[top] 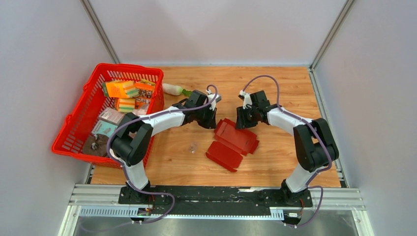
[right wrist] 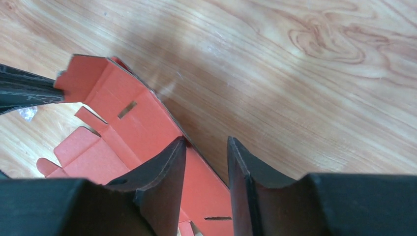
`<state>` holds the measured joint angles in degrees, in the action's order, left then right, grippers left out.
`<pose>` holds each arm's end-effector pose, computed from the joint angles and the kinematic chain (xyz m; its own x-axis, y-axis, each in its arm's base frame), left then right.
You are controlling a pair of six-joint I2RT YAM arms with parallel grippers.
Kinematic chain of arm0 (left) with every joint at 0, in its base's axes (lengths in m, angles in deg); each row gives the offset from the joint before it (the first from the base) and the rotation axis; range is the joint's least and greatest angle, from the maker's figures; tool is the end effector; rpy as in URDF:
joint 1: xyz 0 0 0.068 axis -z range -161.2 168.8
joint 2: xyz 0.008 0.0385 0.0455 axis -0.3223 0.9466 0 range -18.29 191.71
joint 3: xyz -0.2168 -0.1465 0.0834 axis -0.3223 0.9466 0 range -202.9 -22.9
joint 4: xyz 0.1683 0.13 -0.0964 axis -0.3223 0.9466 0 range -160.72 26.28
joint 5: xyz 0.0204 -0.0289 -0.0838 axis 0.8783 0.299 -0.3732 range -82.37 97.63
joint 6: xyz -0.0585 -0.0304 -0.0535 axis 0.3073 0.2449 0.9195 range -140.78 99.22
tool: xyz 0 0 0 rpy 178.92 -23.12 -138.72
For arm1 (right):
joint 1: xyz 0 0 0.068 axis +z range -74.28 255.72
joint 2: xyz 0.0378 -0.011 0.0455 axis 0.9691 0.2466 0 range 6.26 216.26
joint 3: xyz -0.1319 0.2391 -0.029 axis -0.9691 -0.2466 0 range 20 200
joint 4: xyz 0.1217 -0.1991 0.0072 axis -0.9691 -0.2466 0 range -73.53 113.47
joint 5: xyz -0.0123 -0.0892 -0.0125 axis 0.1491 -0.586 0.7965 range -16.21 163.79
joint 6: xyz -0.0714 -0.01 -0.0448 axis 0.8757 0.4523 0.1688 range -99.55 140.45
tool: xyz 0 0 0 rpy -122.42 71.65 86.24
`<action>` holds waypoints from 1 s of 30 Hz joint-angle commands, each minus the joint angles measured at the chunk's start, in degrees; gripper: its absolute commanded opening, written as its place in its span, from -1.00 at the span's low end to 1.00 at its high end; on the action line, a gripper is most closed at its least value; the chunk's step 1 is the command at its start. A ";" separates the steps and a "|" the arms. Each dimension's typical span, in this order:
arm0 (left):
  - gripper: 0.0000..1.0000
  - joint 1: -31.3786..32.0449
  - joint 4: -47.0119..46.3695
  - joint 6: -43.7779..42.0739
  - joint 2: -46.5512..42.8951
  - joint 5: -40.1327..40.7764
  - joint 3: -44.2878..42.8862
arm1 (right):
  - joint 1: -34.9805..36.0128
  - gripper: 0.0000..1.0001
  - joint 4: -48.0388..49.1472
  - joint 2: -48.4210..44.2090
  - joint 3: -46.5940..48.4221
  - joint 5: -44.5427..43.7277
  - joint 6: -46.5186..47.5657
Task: Fold the paper box
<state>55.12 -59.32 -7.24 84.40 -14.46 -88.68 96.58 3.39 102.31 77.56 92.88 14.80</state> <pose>0.2907 -0.2486 0.1849 -0.7607 0.2899 -0.5808 0.5886 0.6855 -0.4286 0.2987 0.1398 0.1677 -0.8422 -0.2213 -0.4916 -0.4150 0.8482 0.3291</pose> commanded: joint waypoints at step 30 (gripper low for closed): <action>-1.00 2.00 10.65 13.71 7.96 7.57 -26.50 | 3.48 -1.00 7.59 -14.92 -8.69 -0.11 -2.00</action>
<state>55.55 -53.07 6.59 91.85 -13.43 -110.51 99.71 7.54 90.88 69.43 92.95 13.42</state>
